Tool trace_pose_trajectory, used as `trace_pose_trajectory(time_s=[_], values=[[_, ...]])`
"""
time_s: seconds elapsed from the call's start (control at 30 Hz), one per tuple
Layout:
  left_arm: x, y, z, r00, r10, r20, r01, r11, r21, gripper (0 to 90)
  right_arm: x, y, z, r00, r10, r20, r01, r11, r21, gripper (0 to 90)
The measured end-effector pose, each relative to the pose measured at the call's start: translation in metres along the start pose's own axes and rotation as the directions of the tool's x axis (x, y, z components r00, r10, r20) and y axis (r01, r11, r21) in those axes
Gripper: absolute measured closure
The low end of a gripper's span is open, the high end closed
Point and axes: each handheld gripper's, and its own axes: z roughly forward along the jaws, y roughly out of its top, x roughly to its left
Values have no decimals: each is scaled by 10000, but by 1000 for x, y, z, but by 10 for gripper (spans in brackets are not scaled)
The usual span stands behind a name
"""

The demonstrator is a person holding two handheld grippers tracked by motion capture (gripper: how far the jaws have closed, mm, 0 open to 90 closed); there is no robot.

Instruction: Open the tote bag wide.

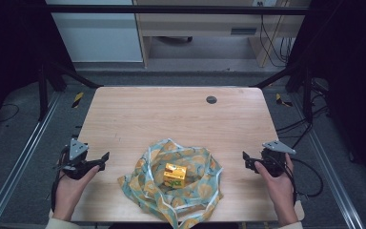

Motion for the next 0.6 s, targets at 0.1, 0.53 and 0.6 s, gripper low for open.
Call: trace_pose_trajectory(time_s=[0.1, 0.53, 0.6], values=[[0, -4, 5, 9999, 135, 73, -139, 9985, 530, 88, -3, -4, 3, 9999, 139, -30, -139, 9997, 211, 67], [-4, -10, 11, 9993, 31, 363, -67, 9948, 1012, 65, 7, -16, 7, 9985, -187, -513, 240, 9943, 1040, 63], [-5, -10, 12, 9994, 41, 354, -76, 9950, 996, 64, 7, -16, 7, 9984, -215, -515, 268, 9942, 1045, 64]])
